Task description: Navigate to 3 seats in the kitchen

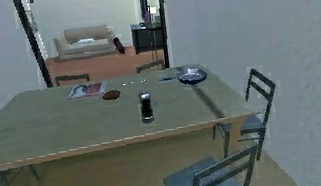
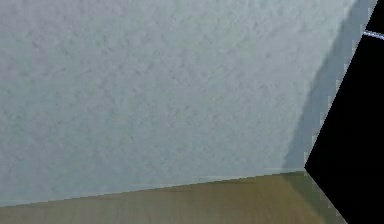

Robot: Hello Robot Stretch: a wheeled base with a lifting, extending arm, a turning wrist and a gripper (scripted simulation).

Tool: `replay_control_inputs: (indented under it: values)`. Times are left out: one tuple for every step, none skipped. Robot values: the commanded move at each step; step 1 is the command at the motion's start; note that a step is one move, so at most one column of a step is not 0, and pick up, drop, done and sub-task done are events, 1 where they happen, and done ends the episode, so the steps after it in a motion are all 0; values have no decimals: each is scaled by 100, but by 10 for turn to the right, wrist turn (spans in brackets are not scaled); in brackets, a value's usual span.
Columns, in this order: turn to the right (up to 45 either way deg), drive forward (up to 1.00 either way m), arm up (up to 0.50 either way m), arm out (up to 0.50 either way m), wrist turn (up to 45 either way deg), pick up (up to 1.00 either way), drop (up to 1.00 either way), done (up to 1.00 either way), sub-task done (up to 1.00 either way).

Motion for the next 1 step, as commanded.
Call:
replay_control_inputs:
  values:
    - [450,0,0,0,0,0,0,0,0]
